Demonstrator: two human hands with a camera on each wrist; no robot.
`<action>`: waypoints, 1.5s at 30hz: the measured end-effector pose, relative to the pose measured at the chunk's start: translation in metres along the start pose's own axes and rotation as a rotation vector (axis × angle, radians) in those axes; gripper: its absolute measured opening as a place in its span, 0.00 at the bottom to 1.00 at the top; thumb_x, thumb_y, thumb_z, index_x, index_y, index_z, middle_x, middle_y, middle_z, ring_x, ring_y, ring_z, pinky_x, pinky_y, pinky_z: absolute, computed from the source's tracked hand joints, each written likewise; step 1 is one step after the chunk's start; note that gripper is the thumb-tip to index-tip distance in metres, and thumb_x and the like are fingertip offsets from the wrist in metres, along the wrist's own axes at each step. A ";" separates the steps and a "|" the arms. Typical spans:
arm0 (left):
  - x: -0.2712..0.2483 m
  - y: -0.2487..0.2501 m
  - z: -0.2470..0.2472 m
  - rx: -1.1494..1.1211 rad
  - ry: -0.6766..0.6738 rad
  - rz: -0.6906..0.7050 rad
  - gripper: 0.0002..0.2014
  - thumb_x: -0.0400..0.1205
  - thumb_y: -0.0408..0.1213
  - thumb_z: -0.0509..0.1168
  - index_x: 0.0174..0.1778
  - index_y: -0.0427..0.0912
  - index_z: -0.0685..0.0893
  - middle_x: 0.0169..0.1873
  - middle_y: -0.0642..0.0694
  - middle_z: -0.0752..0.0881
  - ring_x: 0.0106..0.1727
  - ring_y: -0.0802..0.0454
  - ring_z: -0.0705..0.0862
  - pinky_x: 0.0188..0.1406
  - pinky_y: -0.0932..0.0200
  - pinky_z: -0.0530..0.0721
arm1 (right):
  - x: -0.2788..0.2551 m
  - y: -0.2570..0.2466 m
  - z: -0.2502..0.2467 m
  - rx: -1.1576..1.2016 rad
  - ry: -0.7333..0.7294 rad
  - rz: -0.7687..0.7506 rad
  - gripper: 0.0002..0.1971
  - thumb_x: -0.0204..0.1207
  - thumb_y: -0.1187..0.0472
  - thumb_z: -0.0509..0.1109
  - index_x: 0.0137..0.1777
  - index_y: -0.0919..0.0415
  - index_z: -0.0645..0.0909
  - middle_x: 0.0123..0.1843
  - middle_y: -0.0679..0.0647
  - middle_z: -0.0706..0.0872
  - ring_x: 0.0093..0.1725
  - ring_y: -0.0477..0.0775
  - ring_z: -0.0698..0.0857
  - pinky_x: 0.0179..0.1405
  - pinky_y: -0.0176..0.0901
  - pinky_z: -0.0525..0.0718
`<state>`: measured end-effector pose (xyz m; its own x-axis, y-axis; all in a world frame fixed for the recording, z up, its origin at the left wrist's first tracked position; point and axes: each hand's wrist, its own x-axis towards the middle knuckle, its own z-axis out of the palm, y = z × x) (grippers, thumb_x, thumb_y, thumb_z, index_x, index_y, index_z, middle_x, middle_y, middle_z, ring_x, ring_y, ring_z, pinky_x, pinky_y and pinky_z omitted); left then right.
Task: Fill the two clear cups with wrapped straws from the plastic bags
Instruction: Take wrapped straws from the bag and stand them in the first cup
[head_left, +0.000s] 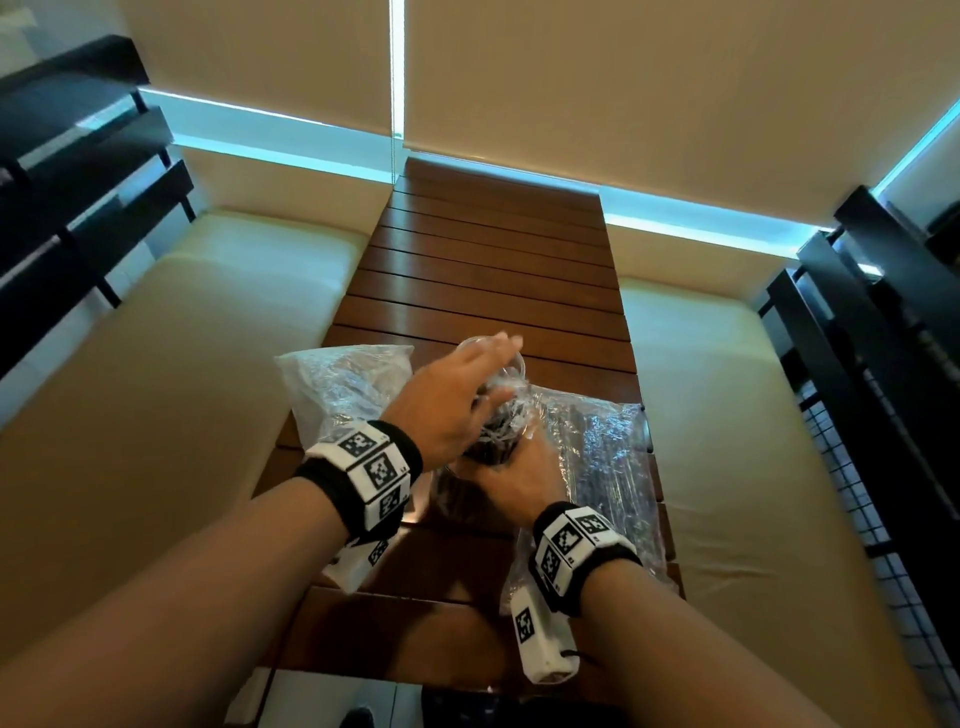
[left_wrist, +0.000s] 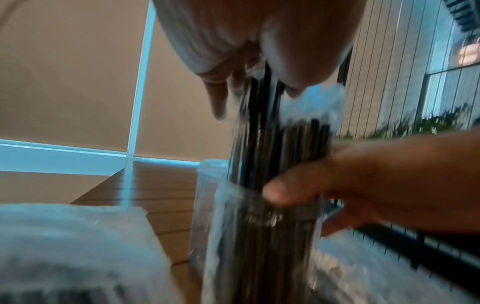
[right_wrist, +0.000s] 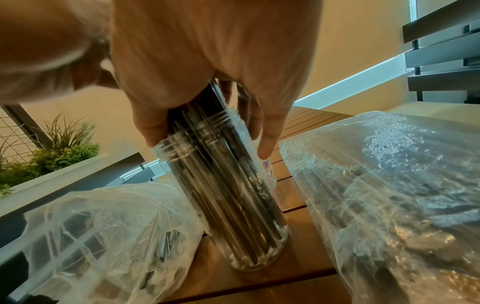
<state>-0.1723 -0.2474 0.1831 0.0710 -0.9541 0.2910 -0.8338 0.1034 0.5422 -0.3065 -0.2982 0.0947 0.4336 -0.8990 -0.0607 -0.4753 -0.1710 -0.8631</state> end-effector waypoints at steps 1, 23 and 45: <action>-0.004 -0.006 0.007 0.049 -0.094 -0.021 0.27 0.88 0.51 0.53 0.84 0.52 0.60 0.83 0.50 0.64 0.82 0.54 0.63 0.78 0.44 0.70 | 0.000 0.000 0.000 -0.011 0.000 -0.008 0.39 0.49 0.40 0.82 0.62 0.45 0.75 0.53 0.41 0.86 0.53 0.40 0.86 0.54 0.45 0.88; -0.010 -0.021 -0.035 -0.182 0.066 -0.185 0.40 0.80 0.70 0.43 0.84 0.50 0.56 0.80 0.47 0.63 0.76 0.57 0.64 0.73 0.54 0.62 | -0.001 -0.059 -0.043 -0.257 0.093 -0.312 0.61 0.57 0.18 0.67 0.84 0.48 0.51 0.81 0.50 0.63 0.76 0.48 0.68 0.73 0.50 0.68; -0.077 -0.115 -0.062 -0.001 -0.227 -0.585 0.27 0.81 0.30 0.61 0.77 0.51 0.76 0.75 0.42 0.77 0.74 0.44 0.76 0.71 0.60 0.72 | -0.020 -0.095 0.123 -0.854 -0.594 -0.170 0.21 0.83 0.50 0.63 0.68 0.65 0.76 0.68 0.64 0.80 0.67 0.64 0.79 0.66 0.52 0.77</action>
<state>-0.0480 -0.1680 0.1476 0.3972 -0.8886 -0.2294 -0.6913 -0.4541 0.5620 -0.1755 -0.2142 0.1161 0.7405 -0.5346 -0.4072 -0.6547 -0.7107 -0.2575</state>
